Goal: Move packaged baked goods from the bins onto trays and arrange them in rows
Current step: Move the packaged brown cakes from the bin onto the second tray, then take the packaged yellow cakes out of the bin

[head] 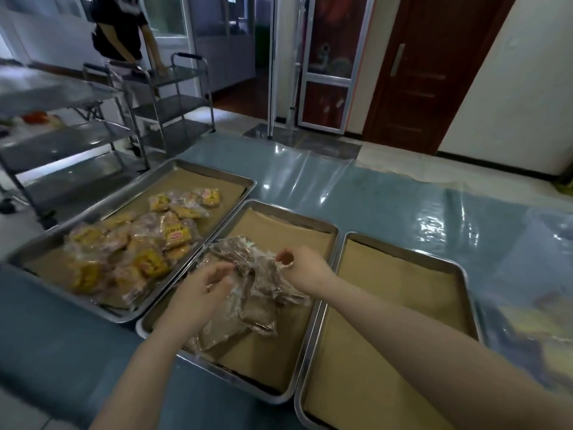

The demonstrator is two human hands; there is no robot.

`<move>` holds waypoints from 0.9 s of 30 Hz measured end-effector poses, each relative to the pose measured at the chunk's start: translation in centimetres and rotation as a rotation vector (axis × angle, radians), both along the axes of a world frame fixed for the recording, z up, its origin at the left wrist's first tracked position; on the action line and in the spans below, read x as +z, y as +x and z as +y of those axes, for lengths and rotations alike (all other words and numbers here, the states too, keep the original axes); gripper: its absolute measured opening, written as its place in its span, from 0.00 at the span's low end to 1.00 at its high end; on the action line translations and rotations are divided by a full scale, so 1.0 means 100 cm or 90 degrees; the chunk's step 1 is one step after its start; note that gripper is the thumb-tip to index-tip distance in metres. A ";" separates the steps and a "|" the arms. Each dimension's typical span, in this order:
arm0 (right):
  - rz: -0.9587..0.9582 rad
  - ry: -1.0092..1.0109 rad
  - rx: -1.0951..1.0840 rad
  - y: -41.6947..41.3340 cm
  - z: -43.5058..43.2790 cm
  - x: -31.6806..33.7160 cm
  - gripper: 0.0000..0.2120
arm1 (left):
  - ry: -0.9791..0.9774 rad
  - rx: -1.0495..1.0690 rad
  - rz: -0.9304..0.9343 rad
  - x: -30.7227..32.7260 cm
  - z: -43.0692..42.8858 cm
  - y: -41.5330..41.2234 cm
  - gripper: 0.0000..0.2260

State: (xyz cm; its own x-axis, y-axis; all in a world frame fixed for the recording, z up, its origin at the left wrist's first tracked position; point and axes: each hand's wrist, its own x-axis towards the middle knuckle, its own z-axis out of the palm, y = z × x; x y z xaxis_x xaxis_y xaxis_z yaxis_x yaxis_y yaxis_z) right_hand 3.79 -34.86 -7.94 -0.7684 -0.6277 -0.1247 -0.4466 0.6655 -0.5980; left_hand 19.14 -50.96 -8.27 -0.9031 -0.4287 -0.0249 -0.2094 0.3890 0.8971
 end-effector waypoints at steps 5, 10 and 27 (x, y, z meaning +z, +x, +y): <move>0.062 0.024 0.007 -0.014 0.056 0.046 0.12 | -0.089 -0.049 0.019 0.022 0.019 -0.018 0.12; 0.120 0.028 -0.040 -0.006 0.148 0.095 0.12 | -0.171 -0.162 0.097 0.060 0.079 -0.047 0.15; 0.165 0.104 -0.278 0.031 0.484 0.105 0.11 | -0.219 -0.462 0.212 0.086 0.354 -0.112 0.14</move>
State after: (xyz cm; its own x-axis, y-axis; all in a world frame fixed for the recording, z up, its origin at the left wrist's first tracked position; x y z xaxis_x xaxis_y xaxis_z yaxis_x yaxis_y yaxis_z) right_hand 6.91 13.56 2.54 -0.9723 -0.2314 0.0341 -0.2269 0.8979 -0.3772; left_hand 7.93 -15.57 0.33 -0.8935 0.3211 0.3139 0.4478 0.5853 0.6760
